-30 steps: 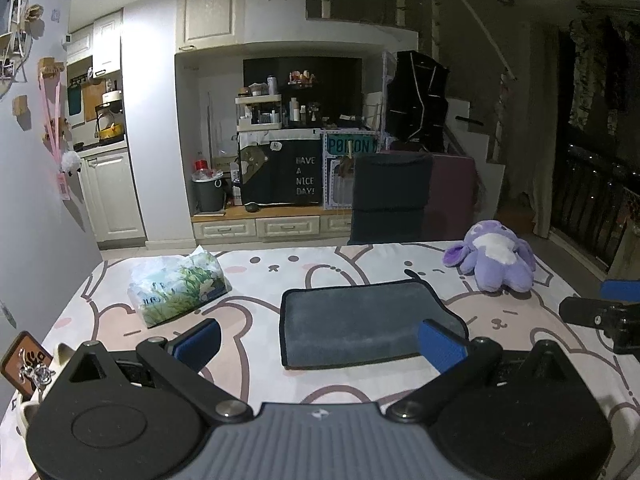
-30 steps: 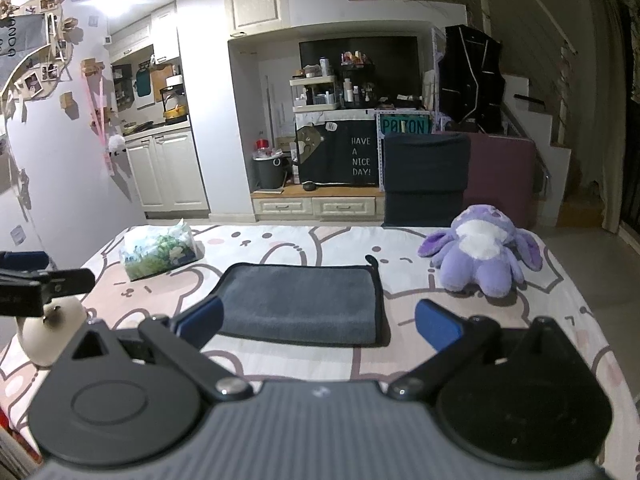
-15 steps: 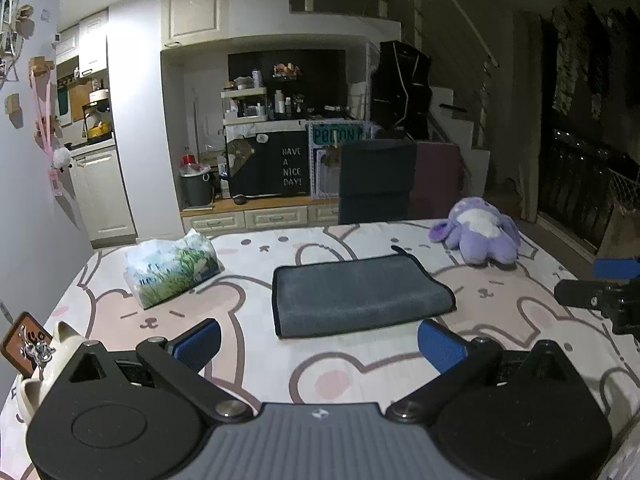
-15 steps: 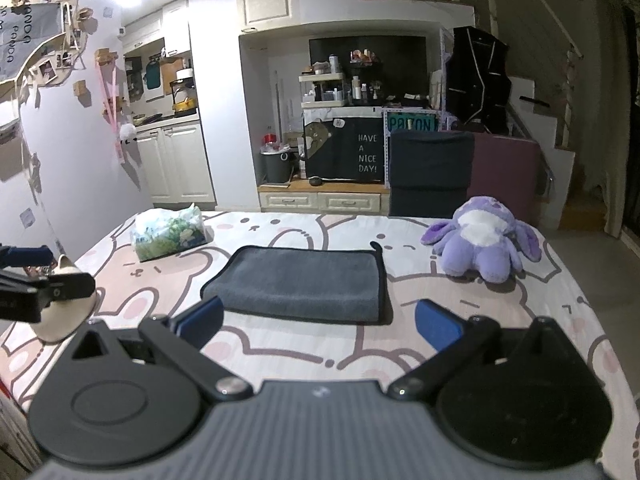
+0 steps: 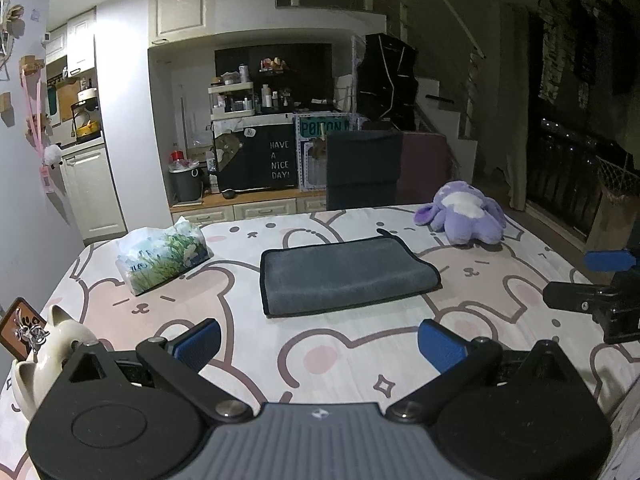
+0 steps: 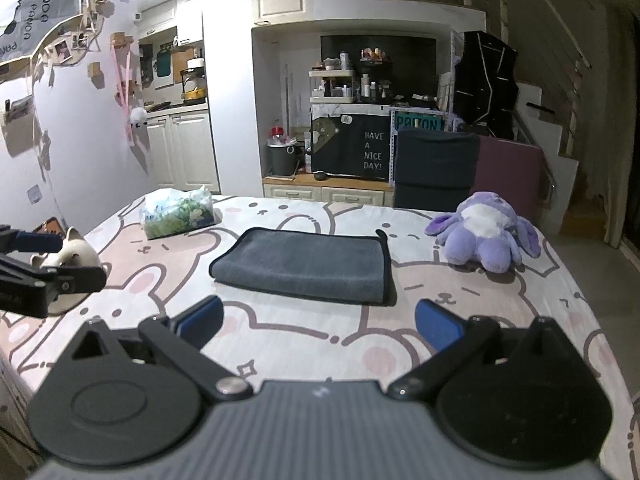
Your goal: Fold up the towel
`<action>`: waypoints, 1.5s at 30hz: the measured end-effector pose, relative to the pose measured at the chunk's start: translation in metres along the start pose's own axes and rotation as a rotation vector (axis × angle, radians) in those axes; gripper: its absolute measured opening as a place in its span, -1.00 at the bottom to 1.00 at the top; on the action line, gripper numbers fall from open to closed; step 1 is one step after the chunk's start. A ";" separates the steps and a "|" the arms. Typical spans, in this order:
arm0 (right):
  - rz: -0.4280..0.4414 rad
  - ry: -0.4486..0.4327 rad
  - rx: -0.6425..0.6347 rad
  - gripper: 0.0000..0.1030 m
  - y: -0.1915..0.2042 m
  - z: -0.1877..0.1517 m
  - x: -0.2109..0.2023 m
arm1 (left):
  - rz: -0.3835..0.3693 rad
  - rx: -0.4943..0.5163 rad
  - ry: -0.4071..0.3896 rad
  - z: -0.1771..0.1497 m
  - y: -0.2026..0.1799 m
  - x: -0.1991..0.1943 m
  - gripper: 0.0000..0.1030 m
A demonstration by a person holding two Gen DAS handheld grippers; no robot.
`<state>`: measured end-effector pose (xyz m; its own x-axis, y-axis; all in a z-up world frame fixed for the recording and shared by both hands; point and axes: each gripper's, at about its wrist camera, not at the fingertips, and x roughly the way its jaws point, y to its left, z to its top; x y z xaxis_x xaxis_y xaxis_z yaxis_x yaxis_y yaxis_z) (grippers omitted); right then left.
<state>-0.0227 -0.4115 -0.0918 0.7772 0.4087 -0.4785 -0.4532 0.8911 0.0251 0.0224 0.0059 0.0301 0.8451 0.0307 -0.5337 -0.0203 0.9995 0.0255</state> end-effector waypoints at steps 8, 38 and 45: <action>0.009 0.016 -0.002 0.99 0.000 -0.008 -0.005 | -0.012 0.010 0.010 -0.013 -0.002 -0.005 1.00; 0.028 0.046 -0.028 0.99 0.001 -0.025 -0.011 | -0.036 0.010 0.018 -0.038 -0.004 -0.016 1.00; 0.031 0.039 -0.030 0.99 0.002 -0.028 -0.011 | -0.038 0.009 0.016 -0.038 -0.004 -0.017 1.00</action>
